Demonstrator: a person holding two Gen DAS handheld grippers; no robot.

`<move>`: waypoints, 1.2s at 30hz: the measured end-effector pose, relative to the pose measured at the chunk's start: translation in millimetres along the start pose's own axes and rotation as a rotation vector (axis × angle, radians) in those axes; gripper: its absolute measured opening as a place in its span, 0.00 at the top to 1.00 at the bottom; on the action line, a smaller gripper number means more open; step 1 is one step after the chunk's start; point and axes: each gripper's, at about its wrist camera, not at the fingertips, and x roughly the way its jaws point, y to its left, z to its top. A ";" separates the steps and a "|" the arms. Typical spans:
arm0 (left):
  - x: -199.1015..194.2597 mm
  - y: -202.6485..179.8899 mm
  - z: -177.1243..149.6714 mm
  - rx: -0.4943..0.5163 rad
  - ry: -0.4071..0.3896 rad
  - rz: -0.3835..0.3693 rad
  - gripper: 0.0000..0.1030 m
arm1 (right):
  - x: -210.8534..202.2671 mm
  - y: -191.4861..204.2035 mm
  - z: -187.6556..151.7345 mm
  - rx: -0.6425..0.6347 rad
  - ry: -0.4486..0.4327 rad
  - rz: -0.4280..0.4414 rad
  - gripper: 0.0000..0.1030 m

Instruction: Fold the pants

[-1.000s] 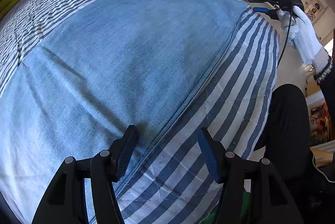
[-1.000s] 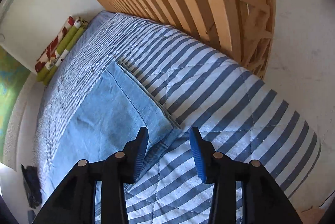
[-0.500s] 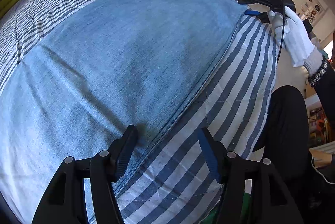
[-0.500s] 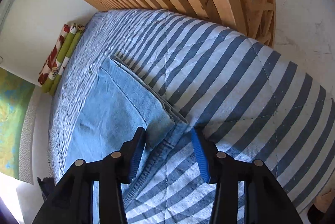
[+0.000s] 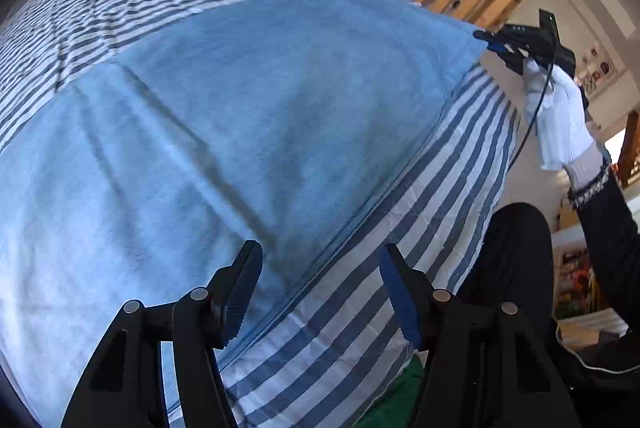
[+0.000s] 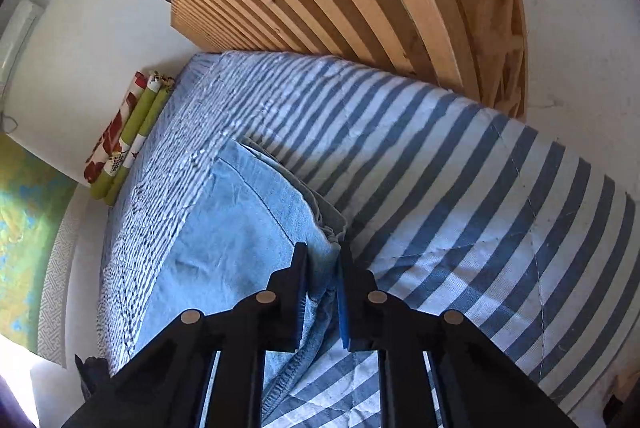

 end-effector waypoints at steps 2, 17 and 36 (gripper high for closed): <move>-27.6 17.6 -6.5 -0.046 -0.056 0.026 0.38 | -13.0 22.1 1.3 -0.048 -0.026 0.007 0.89; -233.5 225.9 -167.5 -0.491 -0.347 0.321 0.38 | -69.6 308.9 -140.1 -0.597 -0.033 0.271 0.89; -219.2 274.0 -177.9 -0.532 -0.335 0.101 0.38 | -15.8 414.9 -546.6 -1.250 0.219 0.343 0.89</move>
